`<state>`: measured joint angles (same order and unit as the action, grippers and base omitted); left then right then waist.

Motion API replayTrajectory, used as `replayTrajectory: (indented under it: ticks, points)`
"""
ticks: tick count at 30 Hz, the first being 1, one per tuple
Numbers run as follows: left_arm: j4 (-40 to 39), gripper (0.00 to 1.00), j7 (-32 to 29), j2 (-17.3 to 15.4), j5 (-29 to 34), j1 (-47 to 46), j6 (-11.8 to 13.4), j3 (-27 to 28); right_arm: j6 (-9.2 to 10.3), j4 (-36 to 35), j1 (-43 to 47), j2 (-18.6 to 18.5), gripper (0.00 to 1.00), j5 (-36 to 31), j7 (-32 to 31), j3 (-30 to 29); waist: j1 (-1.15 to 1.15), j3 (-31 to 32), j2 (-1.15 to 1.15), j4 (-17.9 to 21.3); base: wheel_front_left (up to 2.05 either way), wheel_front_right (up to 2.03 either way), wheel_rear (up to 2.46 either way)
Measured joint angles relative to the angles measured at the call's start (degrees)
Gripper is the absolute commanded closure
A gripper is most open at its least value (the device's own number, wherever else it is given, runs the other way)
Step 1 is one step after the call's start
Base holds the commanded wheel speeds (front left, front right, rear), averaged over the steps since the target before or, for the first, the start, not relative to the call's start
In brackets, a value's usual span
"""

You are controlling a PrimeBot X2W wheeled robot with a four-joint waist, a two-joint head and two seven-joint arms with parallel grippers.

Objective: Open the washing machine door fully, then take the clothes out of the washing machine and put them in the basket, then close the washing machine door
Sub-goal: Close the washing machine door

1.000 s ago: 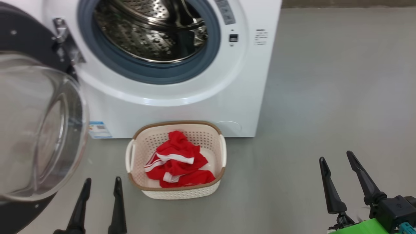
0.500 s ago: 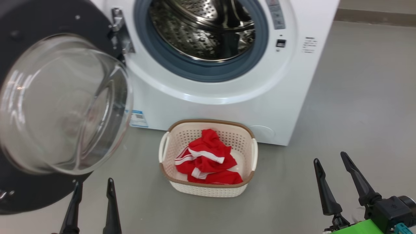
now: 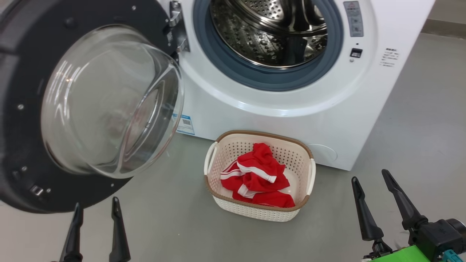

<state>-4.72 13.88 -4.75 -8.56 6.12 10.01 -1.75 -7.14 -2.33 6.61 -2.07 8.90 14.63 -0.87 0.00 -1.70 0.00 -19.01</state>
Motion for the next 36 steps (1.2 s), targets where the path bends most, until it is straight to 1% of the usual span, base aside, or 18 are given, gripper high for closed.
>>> replayTrajectory:
  ticks: [9, 11, 12, 17, 23, 26, 31, 33, 36]
  points:
    - [0.0, 0.0, 0.1, 0.2, -0.6, 0.0, 1.0, 0.3, 0.0, -0.1, -0.1, 0.0, 0.0, -0.3, 0.0, 0.0, 0.0, -0.9, 0.0, -1.9, 0.0, 0.0, 0.0]
    - [-0.1, 0.63, 0.2, 0.2, -0.6, 0.0, 1.2, 0.4, 0.0, -0.1, -0.1, 0.0, 0.0, -0.3, 0.0, 0.0, 0.0, -1.0, 0.0, -1.9, 0.0, 0.0, 0.0]
    - [-0.2, 1.0, 0.3, 0.3, -0.6, 0.0, 1.2, 0.4, 0.0, -0.1, -0.1, 0.0, 0.0, -0.4, 0.0, 0.1, 0.0, -1.0, 0.0, -1.8, 0.0, 0.0, 0.0]
    - [-1.5, 1.0, 0.4, 0.5, -2.0, 0.0, 1.6, 1.6, 0.0, 0.0, -0.1, 0.0, 0.0, -0.5, 0.0, 0.1, 0.0, -0.7, 0.0, -1.5, 0.0, 0.0, 0.0]
    - [-4.5, 1.0, 0.6, 1.4, -8.3, -0.7, 1.6, 5.9, 0.0, 0.0, 0.0, 0.0, 0.0, -0.7, 0.0, 0.1, 0.0, -0.2, 0.0, -1.0, 0.0, 0.0, 0.0]
    - [-5.7, 1.0, 0.7, 2.0, -14.3, -3.2, 1.2, 9.2, 0.0, 0.0, 0.0, 0.0, 0.0, -0.7, 0.0, 0.1, 0.0, 0.0, 0.0, -0.8, 0.0, 0.0, 0.0]
    - [-5.2, 1.0, 0.7, 2.0, -22.2, -8.6, -0.9, 14.4, 0.0, 0.0, 0.1, 0.0, 0.0, -0.9, 0.0, 0.2, 0.0, 0.2, 0.0, -0.4, 0.0, 0.0, 0.0]
    - [-3.6, 1.0, 0.1, 1.4, -25.7, -11.1, -2.0, 16.7, 0.0, 0.1, 0.1, 0.0, 0.0, -1.5, 0.0, 0.2, 0.0, 0.3, 0.0, -0.2, 0.0, 0.0, 0.0]
    - [-1.8, 1.0, -1.8, -0.4, -30.0, -15.2, -2.5, 19.7, 0.0, 0.1, 0.1, 0.0, 0.0, -1.5, 0.0, 0.2, 0.0, 0.2, 0.0, 0.1, 0.0, 0.0, 0.0]
